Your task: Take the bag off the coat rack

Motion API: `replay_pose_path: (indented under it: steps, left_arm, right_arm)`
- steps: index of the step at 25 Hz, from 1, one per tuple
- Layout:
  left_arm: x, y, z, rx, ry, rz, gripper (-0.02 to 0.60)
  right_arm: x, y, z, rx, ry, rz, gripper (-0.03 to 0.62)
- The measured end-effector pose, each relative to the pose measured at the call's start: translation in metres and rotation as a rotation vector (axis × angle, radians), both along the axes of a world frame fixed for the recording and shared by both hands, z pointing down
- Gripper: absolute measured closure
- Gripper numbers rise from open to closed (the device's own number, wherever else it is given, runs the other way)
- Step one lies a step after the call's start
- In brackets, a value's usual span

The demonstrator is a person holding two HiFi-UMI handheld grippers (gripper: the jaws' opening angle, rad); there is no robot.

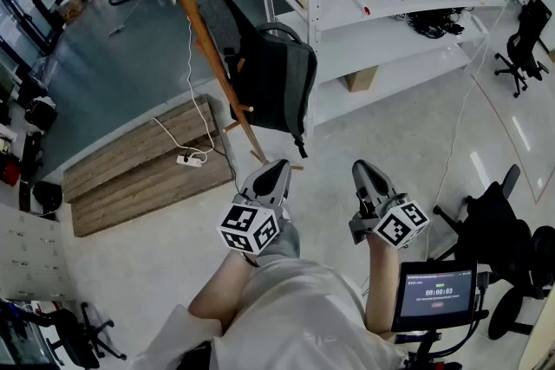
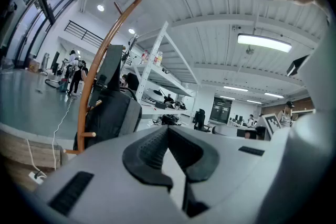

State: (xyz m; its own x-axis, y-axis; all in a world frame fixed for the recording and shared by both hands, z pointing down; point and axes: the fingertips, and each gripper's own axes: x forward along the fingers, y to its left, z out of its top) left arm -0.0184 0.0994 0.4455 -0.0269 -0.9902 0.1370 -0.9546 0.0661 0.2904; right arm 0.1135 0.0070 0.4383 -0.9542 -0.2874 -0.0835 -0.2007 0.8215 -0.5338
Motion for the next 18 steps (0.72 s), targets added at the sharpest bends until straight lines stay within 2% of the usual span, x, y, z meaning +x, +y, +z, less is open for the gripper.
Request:
replay_pose_path:
  steps: [5, 8, 12, 18]
  left_arm:
    - [-0.078, -0.049, -0.012, 0.026, -0.018, -0.015, 0.574]
    - [-0.124, -0.075, -0.022, 0.030, -0.081, -0.038, 0.574]
    - [-0.183, -0.096, -0.038, 0.028, -0.175, -0.104, 0.568]
    - [-0.239, -0.101, -0.048, 0.003, -0.264, -0.237, 0.491]
  right_arm:
    - [-0.079, -0.049, -0.010, 0.012, -0.004, -0.017, 0.580]
    - [-0.131, -0.076, -0.020, 0.027, -0.017, -0.043, 0.580]
    - [-0.197, -0.103, -0.031, 0.051, -0.013, -0.097, 0.579]
    - [-0.263, -0.116, -0.039, 0.095, 0.000, -0.182, 0.579]
